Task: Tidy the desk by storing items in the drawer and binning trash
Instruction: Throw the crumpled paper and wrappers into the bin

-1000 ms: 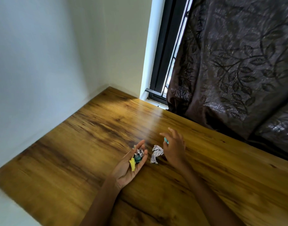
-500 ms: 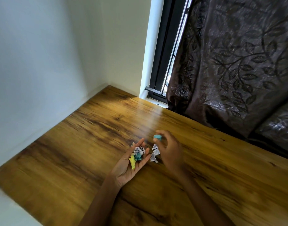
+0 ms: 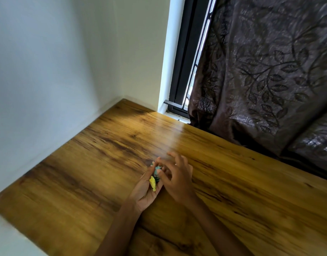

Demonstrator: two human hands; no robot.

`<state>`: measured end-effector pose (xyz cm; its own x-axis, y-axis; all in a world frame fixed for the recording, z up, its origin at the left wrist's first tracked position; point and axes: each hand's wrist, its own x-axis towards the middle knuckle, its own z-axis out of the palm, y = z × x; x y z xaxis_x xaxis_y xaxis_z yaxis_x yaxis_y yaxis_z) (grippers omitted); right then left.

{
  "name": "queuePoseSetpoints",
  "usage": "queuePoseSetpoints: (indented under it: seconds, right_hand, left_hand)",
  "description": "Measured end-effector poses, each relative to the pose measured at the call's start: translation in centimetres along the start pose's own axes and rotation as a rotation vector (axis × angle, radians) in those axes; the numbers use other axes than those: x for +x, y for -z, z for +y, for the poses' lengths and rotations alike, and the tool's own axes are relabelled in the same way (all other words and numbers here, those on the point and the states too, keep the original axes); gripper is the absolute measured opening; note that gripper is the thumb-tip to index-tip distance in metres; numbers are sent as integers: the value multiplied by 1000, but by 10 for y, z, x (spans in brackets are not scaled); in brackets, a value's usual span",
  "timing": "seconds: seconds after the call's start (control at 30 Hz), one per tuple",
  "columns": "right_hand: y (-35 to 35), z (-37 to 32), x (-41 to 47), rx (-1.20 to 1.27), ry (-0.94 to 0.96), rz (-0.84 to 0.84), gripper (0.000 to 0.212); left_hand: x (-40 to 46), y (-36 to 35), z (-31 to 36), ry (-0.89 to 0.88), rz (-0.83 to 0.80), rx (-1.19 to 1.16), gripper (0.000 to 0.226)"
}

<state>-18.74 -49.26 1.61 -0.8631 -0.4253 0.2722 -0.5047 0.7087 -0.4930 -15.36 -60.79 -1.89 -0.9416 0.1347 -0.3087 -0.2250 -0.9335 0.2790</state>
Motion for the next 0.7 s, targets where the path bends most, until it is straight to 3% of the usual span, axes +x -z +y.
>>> queuePoseSetpoints:
  seconds: [0.1,0.2,0.3,0.43,0.5,0.57,0.63,0.7]
  right_hand:
    - [9,10,1,157,-121,67,47]
    - [7,25,-7,77,-201,-102,50]
    - [-2,31,-28,-18,-144,-219,46]
    - [-1,26,-55,-63,-125,-151,43]
    - [1,23,-62,-22,-161,-76,42]
    - [7,16,-65,104,-300,3,38]
    - [15,9,-68,220,-415,79,34]
    - [21,-4,-75,308,-456,139,31]
  left_hand:
    - [1,-2,0,-20,33,-49,28]
    - [-2,-5,-1,-35,61,-57,28]
    - [-4,-4,-1,-30,67,-17,26]
    - [-9,1,-2,-33,34,-25,70]
    - [-9,4,-5,-36,47,-27,73]
    - [-9,1,-7,-46,85,-48,64]
    - [-15,-2,-11,-44,154,-48,36]
    - [-26,-7,-19,-26,173,-75,25]
